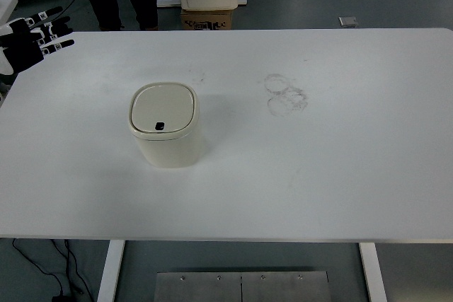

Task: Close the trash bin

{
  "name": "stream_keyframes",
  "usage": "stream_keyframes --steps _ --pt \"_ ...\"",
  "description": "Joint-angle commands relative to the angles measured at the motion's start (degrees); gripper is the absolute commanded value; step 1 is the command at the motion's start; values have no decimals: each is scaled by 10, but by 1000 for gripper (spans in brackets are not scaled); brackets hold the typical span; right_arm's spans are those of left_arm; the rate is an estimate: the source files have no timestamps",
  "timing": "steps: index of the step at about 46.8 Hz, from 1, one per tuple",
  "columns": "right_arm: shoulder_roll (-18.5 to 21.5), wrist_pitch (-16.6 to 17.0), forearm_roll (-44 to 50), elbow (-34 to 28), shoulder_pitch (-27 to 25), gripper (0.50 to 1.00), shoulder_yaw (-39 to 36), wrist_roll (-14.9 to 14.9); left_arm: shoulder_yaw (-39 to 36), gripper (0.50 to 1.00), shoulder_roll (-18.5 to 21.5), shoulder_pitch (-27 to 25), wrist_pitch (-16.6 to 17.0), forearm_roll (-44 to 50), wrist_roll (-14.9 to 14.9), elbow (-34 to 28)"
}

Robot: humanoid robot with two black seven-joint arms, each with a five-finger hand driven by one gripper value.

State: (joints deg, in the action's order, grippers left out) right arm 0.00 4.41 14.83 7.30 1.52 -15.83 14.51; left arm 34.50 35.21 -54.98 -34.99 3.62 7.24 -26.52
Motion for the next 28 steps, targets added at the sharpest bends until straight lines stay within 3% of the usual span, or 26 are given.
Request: stream_keyframes --steps 1,16,28 --pt "0 0 -1 0 0 991 0 0 29 1000 -3 21 0 -1 -31 16" --pt "0 0 0 0 0 991 0 0 151 1000 -39 100 0 0 -116 52" --pt "0 0 0 0 0 991 0 0 220 1000 -75 137 0 12 -120 67"
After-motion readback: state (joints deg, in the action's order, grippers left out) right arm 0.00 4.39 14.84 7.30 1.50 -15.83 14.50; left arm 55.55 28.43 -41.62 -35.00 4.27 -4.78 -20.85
